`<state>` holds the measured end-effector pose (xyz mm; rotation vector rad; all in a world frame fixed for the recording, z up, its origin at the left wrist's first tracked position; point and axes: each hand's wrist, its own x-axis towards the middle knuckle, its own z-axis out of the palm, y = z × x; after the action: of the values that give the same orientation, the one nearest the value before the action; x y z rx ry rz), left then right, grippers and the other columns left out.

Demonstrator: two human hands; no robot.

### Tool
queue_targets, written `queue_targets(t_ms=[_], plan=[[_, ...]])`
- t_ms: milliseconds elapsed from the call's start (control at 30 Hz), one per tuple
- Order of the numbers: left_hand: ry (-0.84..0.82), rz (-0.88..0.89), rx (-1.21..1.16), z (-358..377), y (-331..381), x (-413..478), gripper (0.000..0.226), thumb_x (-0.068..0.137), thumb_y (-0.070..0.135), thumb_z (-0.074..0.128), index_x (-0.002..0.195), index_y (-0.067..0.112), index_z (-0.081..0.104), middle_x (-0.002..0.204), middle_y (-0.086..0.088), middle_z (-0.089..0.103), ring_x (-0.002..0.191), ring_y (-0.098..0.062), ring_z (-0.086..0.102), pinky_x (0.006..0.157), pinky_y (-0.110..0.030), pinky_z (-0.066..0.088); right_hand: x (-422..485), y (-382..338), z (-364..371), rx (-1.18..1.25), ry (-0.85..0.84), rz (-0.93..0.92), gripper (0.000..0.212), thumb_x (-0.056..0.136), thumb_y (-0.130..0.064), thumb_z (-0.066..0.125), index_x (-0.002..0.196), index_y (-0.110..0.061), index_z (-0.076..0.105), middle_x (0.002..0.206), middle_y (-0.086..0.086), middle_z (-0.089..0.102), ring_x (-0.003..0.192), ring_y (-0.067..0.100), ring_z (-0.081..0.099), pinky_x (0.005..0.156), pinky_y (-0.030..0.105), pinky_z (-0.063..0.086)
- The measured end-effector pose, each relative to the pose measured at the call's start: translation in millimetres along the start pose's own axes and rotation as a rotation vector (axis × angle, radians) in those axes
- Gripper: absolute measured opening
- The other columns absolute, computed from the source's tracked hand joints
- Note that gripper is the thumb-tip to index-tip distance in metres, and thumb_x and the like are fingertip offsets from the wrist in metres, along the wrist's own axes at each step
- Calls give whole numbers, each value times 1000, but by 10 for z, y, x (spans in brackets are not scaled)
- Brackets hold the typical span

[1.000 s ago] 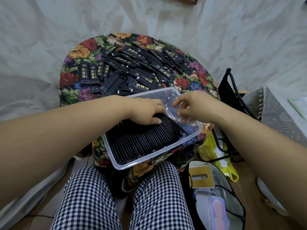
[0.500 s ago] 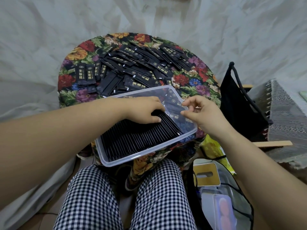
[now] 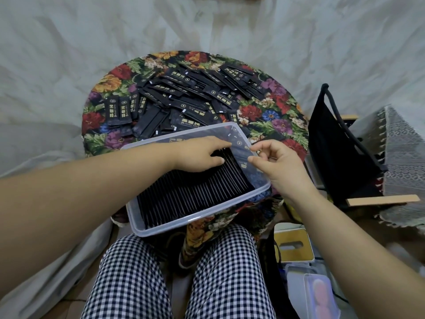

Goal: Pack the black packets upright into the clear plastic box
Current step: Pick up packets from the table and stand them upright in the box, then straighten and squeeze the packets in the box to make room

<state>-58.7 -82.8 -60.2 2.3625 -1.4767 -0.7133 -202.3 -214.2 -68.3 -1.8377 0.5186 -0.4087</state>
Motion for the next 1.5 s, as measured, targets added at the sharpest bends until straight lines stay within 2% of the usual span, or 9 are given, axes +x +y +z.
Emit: queue_targets(t_ms=[367, 500, 800, 933, 1067, 1233, 1300, 1400, 1500], plan=[[2, -51, -72, -15, 32, -24, 52, 100, 29, 40, 149, 20, 24, 155, 3, 25, 140, -12, 25, 106, -17, 18, -38, 30, 16, 28, -12, -4, 23, 87, 0, 62, 84, -22, 58, 62, -2, 36, 50, -1, 36, 54, 11, 35], [-104, -28, -76, -4, 7, -78, 53, 100, 32, 40, 149, 25, 22, 157, 8, 16, 143, -7, 14, 108, -16, 10, -41, 27, 25, 32, -7, -9, 21, 87, 0, 62, 85, -21, 58, 61, -3, 36, 50, -1, 36, 55, 11, 36], [-54, 4, -63, -12, -39, -229, 55, 98, 32, 44, 149, 27, 22, 157, 11, 15, 142, -5, 14, 104, -12, 10, -64, 51, 55, 49, -3, -6, 19, 88, -1, 62, 86, -20, 58, 59, -4, 38, 51, 0, 38, 63, 18, 40], [67, -25, -186, -146, -77, -391, 48, 98, 27, 46, 144, 28, 33, 148, 9, 36, 132, -5, 36, 104, -14, 25, -57, 49, 19, 25, -43, 0, 17, 86, -5, 65, 86, -20, 60, 62, -4, 40, 56, 4, 40, 67, 24, 41], [131, -28, -280, -355, -123, -550, 32, 98, 23, 47, 127, 37, 51, 118, 20, 58, 105, 6, 57, 95, -22, 45, 88, -39, -82, -25, -43, -1, 10, 85, -19, 69, 80, -26, 65, 73, -1, 53, 63, 10, 48, 58, 22, 43], [280, -53, -409, -615, -202, -591, 23, 98, 19, 47, 108, 33, 63, 100, 14, 68, 88, -3, 65, 78, -23, 55, 556, -307, -62, -82, -31, -43, 4, 90, -19, 63, 89, -23, 63, 69, -10, 52, 51, -2, 45, 51, 14, 36], [319, -93, -344, -731, -273, -531, 21, 98, 22, 47, 111, 31, 61, 100, 16, 66, 88, -3, 62, 75, -20, 52, 817, -405, 23, -171, -84, -51, 3, 91, -20, 61, 93, -21, 63, 79, -5, 57, 60, 4, 50, 53, 16, 40], [251, -207, -101, -845, -522, -329, 37, 97, 30, 49, 133, 26, 48, 131, 6, 54, 116, -12, 53, 96, -26, 41, 1245, -458, 215, -380, -200, -37, 15, 92, -25, 61, 106, -18, 61, 107, 5, 63, 85, 15, 56, 65, 24, 45], [174, -325, 90, -863, -837, -116, 58, 95, 36, 51, 146, 18, 29, 152, -6, 28, 136, -24, 34, 110, -34, 30, 1618, -389, 422, -658, -329, -43, 45, 91, -33, 61, 130, -13, 51, 135, 8, 52, 118, 22, 52, 94, 31, 43]])
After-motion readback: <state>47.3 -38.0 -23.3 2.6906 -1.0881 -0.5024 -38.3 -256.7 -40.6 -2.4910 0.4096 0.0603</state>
